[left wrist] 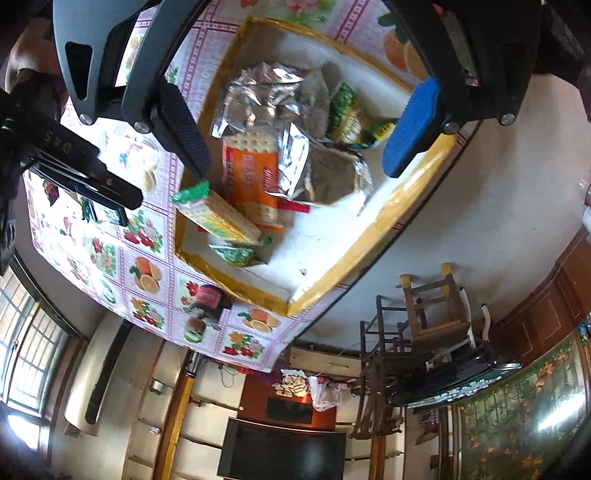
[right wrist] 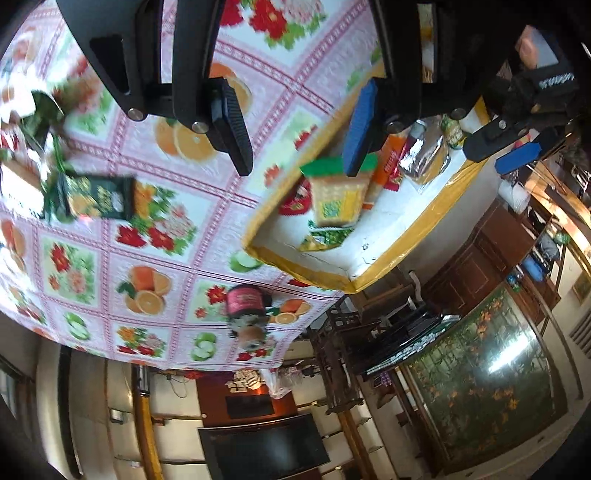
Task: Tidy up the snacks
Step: 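Withdraw both tools from the tray back over the remaining snacks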
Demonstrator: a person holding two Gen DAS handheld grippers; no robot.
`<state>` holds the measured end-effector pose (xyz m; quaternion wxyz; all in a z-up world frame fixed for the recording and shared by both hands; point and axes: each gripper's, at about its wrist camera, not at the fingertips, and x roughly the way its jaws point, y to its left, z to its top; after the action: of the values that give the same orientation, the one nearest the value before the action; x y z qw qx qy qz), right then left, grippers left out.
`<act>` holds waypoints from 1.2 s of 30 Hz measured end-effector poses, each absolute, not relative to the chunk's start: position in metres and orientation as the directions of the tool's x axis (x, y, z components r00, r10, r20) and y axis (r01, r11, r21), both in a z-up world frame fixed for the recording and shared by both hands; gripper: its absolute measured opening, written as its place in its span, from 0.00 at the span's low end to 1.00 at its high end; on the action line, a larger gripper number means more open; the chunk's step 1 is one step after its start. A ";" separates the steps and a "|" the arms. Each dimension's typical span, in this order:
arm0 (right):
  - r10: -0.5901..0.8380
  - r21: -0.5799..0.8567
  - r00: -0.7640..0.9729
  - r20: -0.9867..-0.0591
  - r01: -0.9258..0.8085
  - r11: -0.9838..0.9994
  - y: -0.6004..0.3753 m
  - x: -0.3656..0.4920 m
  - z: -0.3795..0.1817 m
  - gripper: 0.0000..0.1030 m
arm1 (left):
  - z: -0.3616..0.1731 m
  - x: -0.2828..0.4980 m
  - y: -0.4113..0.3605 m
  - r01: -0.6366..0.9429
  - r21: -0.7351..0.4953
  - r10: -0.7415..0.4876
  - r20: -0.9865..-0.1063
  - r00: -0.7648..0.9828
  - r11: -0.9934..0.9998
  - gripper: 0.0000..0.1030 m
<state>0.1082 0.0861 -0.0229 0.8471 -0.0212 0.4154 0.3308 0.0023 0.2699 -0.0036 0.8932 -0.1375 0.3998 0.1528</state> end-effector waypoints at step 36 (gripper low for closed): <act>0.388 0.324 0.634 -0.669 -0.220 0.920 -0.175 0.028 -0.012 0.49 | 0.011 0.000 0.108 -0.100 -0.079 0.008 -0.748 0.664 0.992 0.92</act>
<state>0.0284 -0.1746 -0.0121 0.8976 0.1064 0.3929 0.1693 0.0000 0.1077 0.0114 0.9104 -0.0566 0.4088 0.0296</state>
